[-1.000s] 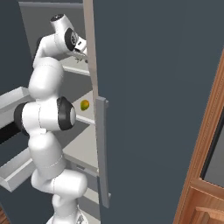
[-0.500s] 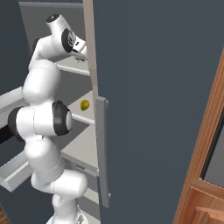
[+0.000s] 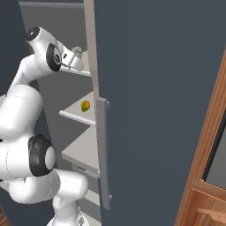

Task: Take the potato and fish from the highest rack and move them to the second highest rack where the lime and mango are located, to maximize freezer space. Close the freezer door after rearranging.

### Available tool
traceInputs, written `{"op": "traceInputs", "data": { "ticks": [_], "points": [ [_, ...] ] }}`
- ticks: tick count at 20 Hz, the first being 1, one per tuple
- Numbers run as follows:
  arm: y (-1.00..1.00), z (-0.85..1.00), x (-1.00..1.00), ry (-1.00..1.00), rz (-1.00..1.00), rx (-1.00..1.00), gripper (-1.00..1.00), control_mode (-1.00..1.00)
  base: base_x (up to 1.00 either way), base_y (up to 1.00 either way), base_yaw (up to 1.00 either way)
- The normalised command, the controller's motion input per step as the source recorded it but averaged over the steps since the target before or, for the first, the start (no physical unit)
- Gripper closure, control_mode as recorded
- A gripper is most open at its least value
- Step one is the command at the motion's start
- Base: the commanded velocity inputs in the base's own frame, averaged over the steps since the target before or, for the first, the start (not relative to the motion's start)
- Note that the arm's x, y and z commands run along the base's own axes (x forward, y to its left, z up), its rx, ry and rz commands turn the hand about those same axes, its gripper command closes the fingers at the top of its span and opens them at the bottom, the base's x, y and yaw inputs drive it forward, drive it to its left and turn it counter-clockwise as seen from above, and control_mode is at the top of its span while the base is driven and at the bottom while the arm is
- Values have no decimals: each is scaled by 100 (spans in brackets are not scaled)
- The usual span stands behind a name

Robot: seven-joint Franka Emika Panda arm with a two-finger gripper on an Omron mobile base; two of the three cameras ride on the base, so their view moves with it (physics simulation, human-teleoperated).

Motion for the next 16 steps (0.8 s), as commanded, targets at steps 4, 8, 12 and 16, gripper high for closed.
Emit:
{"op": "traceInputs", "data": {
  "ticks": [4,8,12,16],
  "points": [
    [-5,-1,-100,-7,0,8,100,-100,0,0,0],
    [-4,-5,-100,0,0,4,100,-100,0,0,0],
    [-2,-18,-100,0,0,0,100,-100,0,0,0],
    [-3,-33,-87,0,0,0,100,-100,0,0,0]
  ]
}}
